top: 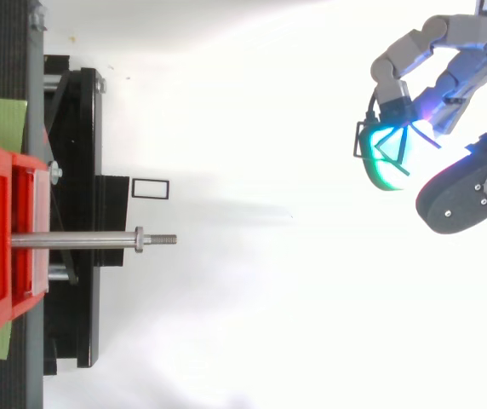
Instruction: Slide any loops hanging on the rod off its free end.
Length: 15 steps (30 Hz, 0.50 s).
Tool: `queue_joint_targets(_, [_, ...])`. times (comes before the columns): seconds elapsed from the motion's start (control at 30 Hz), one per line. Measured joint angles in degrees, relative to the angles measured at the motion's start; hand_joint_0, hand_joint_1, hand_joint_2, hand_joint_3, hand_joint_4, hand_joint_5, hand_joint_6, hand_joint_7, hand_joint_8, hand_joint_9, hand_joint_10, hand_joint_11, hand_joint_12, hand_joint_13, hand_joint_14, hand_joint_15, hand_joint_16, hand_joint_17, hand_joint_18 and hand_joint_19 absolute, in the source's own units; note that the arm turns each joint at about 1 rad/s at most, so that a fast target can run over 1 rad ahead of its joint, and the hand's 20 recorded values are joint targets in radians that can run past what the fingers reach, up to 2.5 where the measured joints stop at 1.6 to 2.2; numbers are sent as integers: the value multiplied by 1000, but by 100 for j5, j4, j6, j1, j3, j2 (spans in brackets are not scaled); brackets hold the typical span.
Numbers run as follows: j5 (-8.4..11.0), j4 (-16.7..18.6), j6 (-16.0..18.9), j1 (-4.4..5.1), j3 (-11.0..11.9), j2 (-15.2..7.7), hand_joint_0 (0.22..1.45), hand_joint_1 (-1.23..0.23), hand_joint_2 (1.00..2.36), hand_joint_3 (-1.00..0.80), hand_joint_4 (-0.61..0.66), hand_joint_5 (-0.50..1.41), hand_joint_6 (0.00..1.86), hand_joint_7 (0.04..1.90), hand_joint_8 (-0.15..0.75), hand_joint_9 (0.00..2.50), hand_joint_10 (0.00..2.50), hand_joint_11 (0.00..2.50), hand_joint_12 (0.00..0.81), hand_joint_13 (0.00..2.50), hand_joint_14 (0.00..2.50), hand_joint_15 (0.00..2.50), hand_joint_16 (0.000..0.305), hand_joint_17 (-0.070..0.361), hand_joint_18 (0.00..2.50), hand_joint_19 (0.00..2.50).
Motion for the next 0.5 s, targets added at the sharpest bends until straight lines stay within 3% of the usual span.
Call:
queue_joint_targets(0.33, [-104,-17,-14,-17,3,13,631,-685,1013,-369,113,-231,794,1228,269,1143,23,1084,255,878,8,187,46,104,850,343])
queue_joint_targets(0.5, [-162,-60,-17,-20,5,39,629,-683,1013,-367,107,-231,792,1245,261,1073,23,941,254,878,8,179,46,104,854,339])
